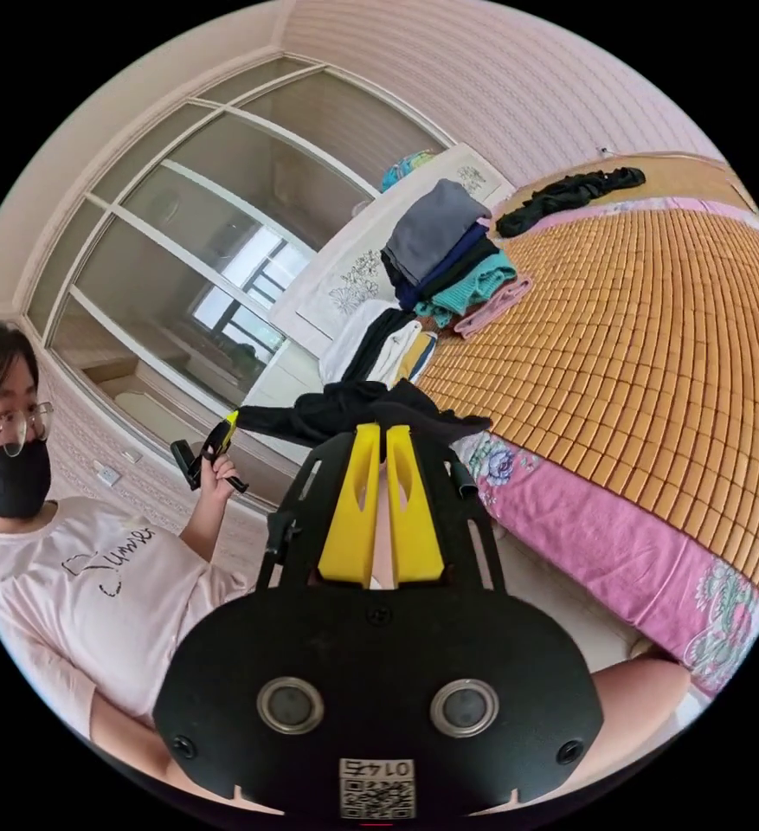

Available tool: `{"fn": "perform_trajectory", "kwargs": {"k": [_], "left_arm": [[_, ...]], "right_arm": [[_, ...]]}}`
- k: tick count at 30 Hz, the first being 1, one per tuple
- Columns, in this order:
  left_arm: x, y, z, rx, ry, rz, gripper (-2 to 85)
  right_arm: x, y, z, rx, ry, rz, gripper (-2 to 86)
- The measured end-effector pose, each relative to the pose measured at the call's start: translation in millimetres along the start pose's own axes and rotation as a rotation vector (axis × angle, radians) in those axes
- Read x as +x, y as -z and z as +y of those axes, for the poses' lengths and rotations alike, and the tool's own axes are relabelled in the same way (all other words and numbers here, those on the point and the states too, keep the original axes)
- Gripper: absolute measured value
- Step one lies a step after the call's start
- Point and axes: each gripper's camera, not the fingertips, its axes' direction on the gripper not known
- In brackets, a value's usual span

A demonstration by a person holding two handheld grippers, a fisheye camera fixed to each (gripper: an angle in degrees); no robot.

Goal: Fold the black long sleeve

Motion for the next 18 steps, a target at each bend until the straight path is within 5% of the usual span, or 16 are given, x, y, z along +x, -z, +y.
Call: {"fn": "perform_trajectory", "kwargs": {"k": [7,10,18], "left_arm": [[98,47,-119,0.279,-0.284,0.163,-1.0],[147,49,-152,0.343,-0.387,0.165,-1.0],[188,65,-212,0.541,-0.387,0.366,-1.0]], "right_arm": [[-157,152,-67,0.364,0.319,-0.006,0.3],[-242,208,-87,0.453,0.461,0.149,0.2],[-389,315,-143,0.551,0.633,0.150,0.4]]}}
